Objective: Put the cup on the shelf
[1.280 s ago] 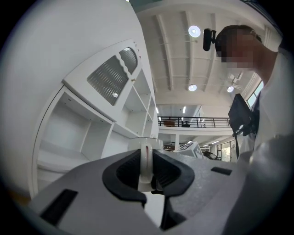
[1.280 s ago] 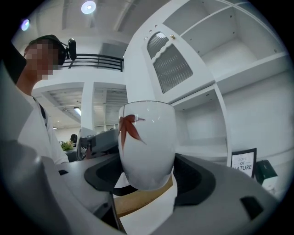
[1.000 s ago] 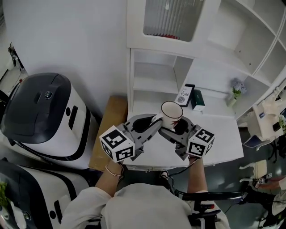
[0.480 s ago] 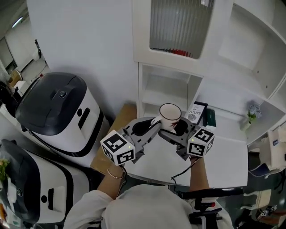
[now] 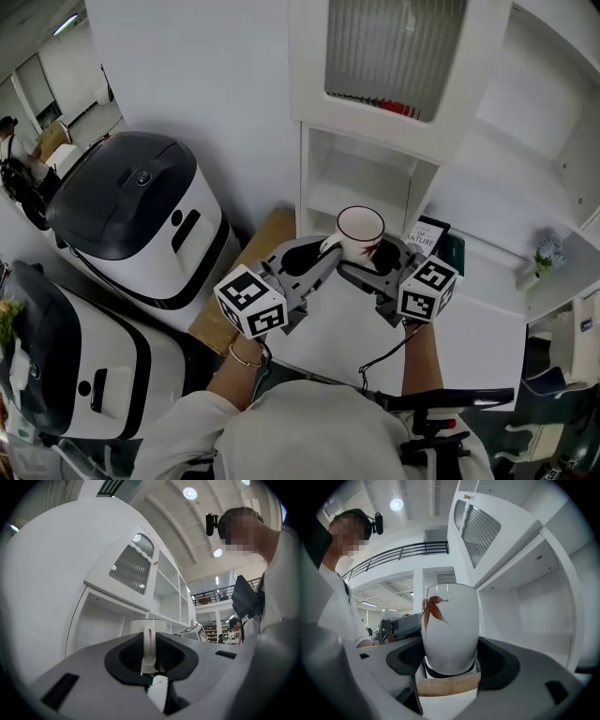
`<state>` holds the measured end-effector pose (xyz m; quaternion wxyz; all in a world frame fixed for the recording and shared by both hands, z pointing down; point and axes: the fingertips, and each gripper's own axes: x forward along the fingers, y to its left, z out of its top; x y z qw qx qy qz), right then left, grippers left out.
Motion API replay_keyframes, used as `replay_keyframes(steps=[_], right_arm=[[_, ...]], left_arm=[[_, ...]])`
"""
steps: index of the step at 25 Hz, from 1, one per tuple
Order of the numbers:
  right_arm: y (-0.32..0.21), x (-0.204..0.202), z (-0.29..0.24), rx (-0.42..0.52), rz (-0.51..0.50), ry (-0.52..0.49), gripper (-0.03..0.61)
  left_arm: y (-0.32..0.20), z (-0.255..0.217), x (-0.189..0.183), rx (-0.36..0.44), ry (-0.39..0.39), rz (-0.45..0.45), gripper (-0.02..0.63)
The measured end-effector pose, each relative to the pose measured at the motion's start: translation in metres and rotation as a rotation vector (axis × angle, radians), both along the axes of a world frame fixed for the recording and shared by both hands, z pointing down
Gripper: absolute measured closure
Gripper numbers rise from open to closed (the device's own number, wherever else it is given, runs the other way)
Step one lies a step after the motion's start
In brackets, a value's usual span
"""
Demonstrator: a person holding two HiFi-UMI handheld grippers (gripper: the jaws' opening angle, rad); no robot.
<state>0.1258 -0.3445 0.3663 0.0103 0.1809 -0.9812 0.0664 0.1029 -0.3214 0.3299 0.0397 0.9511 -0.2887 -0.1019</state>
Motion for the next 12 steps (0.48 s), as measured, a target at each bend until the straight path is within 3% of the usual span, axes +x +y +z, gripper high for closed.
replay_keyframes(steps=[12], right_arm=[[-0.0078,0.008,0.0049,-0.033,-0.02,-0.065,0.244]], left_arm=[[-0.0085,0.0012,0.0096,0.003,0.017,-0.044,0.555]])
